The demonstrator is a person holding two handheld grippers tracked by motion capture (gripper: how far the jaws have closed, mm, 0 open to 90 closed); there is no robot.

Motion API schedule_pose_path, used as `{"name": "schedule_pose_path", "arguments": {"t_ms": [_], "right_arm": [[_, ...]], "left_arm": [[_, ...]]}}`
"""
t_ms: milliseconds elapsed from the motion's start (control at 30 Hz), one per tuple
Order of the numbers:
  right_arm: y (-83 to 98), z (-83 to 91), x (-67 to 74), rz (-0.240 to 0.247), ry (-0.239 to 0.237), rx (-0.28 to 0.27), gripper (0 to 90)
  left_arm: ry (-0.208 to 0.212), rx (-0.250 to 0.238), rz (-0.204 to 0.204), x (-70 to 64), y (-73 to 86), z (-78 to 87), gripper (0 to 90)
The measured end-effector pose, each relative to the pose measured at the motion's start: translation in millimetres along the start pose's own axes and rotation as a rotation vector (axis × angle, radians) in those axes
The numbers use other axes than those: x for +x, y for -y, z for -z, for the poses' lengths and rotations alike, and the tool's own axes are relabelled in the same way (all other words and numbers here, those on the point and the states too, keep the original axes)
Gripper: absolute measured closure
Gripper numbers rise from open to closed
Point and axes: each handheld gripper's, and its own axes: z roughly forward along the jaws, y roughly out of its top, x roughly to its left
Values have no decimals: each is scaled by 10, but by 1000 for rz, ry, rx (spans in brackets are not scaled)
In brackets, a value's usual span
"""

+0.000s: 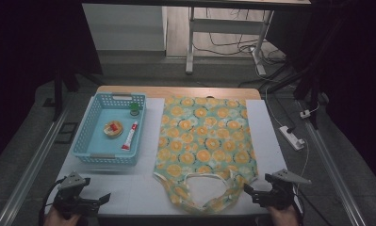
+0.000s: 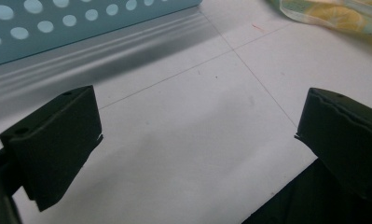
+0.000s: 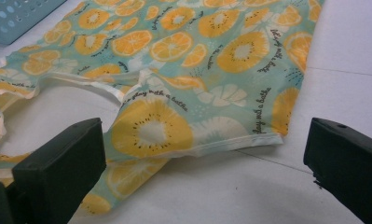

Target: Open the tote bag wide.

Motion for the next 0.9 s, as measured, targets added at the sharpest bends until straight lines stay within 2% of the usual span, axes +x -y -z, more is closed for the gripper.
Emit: {"name": "schedule_pose_path", "arguments": {"t_ms": [467,600,900], "right_arm": [[-8,-26,15,27,-7,13,0],[-13,-40,34,47,-9,23,0],[-20,-44,47,54,-11,25,0]], "left_arm": [[5,14,-7,-4,-11,-12,0],[5,13,-1,2,-7,-7,0],[12,10,12,14,6,2,0]]}}
